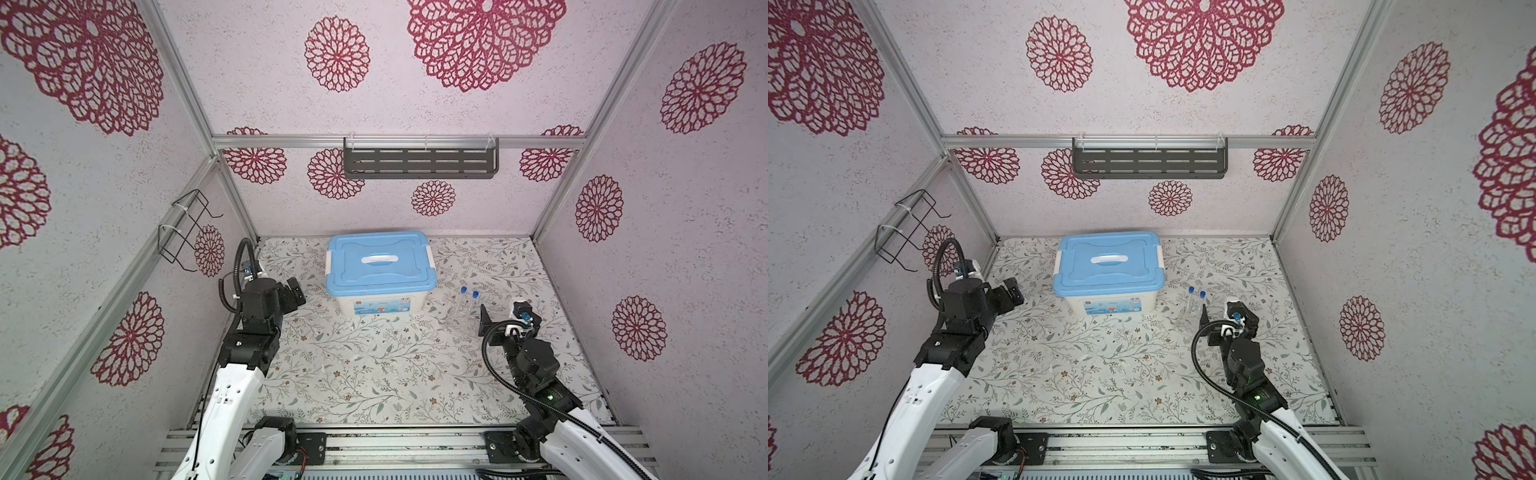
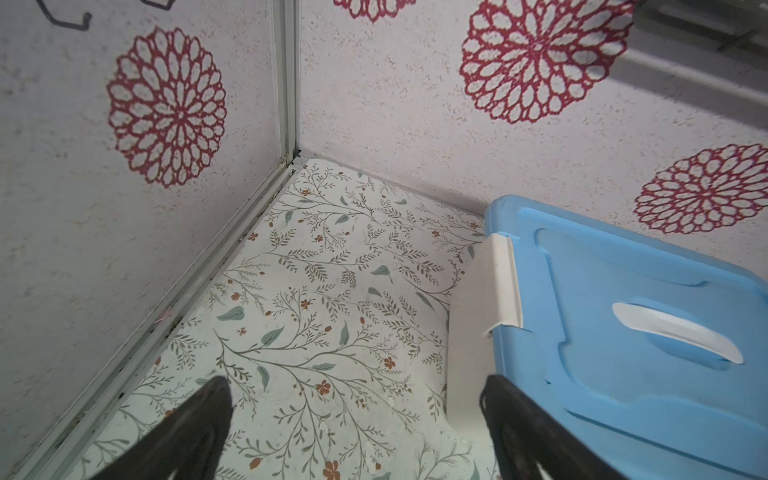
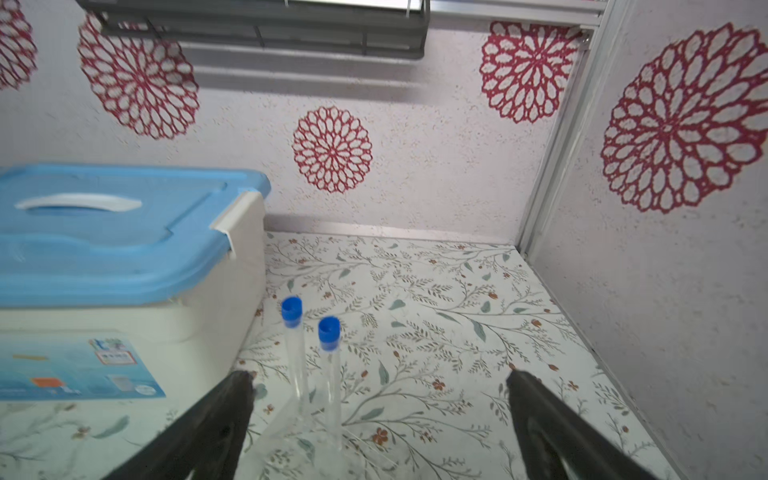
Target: Organize the chemistry lab equipment
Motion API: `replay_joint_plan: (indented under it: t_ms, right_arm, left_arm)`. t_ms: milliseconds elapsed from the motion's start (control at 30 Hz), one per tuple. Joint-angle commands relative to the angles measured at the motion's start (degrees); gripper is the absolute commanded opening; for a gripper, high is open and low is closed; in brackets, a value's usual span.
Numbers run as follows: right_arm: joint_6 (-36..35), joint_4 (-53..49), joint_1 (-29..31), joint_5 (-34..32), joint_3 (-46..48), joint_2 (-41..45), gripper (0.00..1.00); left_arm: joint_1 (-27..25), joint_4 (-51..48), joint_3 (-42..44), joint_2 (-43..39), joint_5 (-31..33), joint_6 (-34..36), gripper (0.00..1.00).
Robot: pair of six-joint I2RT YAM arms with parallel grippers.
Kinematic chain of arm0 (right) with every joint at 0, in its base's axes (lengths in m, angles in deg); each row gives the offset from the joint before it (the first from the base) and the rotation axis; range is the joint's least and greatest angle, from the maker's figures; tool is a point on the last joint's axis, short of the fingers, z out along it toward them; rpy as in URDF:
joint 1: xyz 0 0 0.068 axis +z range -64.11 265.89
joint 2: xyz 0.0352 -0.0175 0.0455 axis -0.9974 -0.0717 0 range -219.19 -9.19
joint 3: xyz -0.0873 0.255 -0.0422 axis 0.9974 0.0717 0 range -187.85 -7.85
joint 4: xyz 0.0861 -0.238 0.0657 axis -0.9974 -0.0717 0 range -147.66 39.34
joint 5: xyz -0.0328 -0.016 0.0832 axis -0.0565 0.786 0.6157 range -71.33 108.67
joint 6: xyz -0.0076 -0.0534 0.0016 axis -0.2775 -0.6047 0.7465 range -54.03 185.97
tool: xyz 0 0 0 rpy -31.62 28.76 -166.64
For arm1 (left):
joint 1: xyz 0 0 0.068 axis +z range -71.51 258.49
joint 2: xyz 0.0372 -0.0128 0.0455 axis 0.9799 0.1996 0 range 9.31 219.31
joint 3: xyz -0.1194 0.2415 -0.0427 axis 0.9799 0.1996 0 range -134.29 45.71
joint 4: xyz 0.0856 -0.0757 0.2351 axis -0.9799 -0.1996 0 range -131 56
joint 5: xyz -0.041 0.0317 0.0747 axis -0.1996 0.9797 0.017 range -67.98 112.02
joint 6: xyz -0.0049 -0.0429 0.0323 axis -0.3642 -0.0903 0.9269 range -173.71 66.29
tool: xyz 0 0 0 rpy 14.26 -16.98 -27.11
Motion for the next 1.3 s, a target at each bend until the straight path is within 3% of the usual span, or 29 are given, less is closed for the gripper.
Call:
replay_joint_plan:
  t_ms: [0,100,233,400,700,800,967,1033,1167,1267]
  right_arm:
    - [-7.3,13.4,-0.1,-3.6,5.8,-0.8,0.99]
    - [-3.8,23.5,-2.1,-5.8,12.5,-1.7,0.98]
    - [-3.1,23.9,-8.5,1.3,15.1,-4.2,0.98]
    - [-1.9,35.8,-17.2,12.2,17.9,-12.3,0.98]
    - [-1.9,53.7,-25.0,24.0,10.3,-39.0,0.98]
    - [-1.8,60.7,-25.8,25.6,8.5,-48.3,0.98]
    - [-1.2,65.4,-26.1,24.2,6.3,-56.9,0.98]
    - [-0.6,57.0,-26.5,23.2,3.7,-54.7,0.99]
    - [0.5,49.9,-27.6,24.0,-0.8,-55.3,0.99]
    - [0.8,48.5,-27.7,23.3,-1.1,-55.0,0.99]
  left_arm:
    - [1.2,10.7,7.2,0.9,1.7,4.6,0.97]
    - [2.9,13.9,11.9,2.9,7.7,0.3,0.97]
    - [4.2,23.5,18.0,5.6,8.3,0.4,0.97]
    - [5.6,32.0,18.7,9.9,4.7,3.2,0.97]
    - [6.3,47.3,23.8,17.1,0.4,8.0,0.97]
    - [7.3,57.3,26.3,20.9,-2.3,9.1,0.97]
    - [9.7,60.9,24.5,25.2,-6.1,12.0,0.97]
    - [9.9,64.6,24.7,27.5,-7.3,15.1,0.97]
    - [11.4,78.5,26.4,37.1,-10.4,14.4,0.97]
    - [11.9,71.1,24.2,35.8,-10.2,13.3,0.97]
